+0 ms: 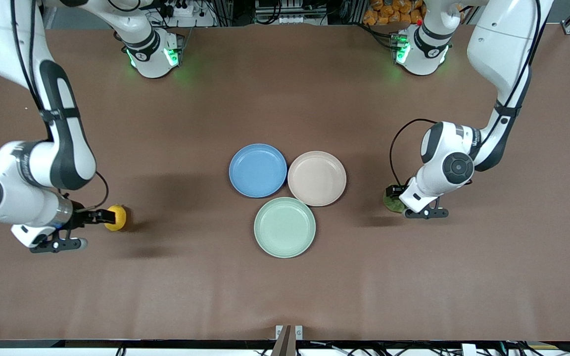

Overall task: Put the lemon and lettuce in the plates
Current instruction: 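Grasp the lemon with the right gripper while the left gripper grasps the lettuce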

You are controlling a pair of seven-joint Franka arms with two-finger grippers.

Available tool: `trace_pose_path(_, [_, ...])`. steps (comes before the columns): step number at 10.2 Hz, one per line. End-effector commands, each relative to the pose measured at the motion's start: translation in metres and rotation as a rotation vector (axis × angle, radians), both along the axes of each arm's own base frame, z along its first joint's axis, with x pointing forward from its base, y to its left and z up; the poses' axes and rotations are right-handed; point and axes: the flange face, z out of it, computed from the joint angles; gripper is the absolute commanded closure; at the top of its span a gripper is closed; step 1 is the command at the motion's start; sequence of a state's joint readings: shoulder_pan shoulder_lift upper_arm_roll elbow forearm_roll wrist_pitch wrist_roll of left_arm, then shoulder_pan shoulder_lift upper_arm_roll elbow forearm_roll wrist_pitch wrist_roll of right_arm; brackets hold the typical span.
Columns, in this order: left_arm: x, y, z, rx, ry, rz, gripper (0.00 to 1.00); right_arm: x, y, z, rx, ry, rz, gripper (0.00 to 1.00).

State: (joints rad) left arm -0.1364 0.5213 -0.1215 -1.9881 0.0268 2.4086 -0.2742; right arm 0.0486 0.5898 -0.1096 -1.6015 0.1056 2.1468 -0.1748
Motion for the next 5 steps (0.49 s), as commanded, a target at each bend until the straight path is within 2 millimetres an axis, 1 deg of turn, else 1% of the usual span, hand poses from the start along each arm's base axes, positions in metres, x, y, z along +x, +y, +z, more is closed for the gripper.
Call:
trace_pose_path(1, [0.002, -0.001, -0.003, 0.014, -0.006, -0.002, 0.41, 0.009, -0.005, -0.024, 0.012, -0.034, -0.007, 0.00])
trace_pose_path(2, [0.003, 0.001, -0.004, 0.022, -0.007, -0.009, 0.57, 0.010, -0.007, -0.029, 0.009, -0.039, 0.012, 0.00])
trace_pose_path(3, [0.003, 0.001, -0.004, 0.022, -0.007, -0.009, 0.75, 0.010, -0.008, -0.036, 0.008, -0.041, 0.023, 0.00])
trace_pose_path(4, [0.004, 0.001, -0.004, 0.021, -0.010, -0.006, 0.92, 0.011, -0.011, -0.047, 0.003, -0.050, 0.019, 0.00])
trace_pose_path(5, [0.004, 0.001, -0.002, 0.022, -0.014, -0.006, 1.00, 0.009, -0.018, -0.057, 0.002, -0.040, 0.009, 0.00])
